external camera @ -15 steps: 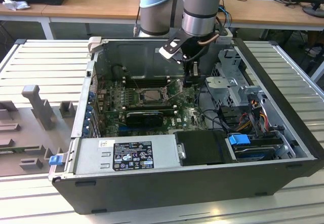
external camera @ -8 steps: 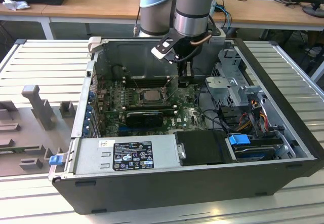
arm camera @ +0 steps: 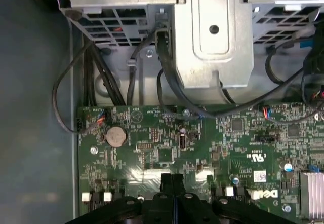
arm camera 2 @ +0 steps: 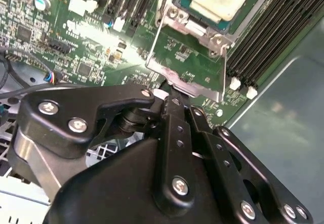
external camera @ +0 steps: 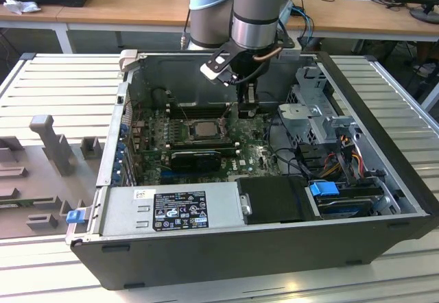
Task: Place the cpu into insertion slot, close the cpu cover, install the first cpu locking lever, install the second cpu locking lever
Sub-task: 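Close the cpu cover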
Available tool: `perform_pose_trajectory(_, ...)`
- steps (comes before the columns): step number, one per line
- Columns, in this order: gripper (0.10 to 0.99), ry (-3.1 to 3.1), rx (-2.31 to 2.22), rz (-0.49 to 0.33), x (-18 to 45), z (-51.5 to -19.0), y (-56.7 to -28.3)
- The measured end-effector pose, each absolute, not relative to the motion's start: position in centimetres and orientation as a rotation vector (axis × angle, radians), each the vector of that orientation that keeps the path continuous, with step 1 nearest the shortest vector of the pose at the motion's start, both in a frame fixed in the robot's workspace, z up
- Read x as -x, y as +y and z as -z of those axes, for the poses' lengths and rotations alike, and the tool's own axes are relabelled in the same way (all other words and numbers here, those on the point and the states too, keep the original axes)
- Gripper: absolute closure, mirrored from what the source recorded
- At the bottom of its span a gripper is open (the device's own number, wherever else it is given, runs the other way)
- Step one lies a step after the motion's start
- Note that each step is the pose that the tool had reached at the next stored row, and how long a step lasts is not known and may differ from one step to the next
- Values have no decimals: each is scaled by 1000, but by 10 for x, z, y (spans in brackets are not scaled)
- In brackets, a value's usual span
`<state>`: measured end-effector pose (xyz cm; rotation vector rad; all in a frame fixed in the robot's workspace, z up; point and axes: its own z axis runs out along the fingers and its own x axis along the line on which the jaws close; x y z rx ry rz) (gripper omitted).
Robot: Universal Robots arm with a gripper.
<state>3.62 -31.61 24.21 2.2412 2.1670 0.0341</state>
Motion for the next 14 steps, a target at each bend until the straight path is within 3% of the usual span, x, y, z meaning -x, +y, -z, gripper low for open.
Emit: perform_pose_trajectory(14,980,2168,-2241,-34,-2,-242,-316)
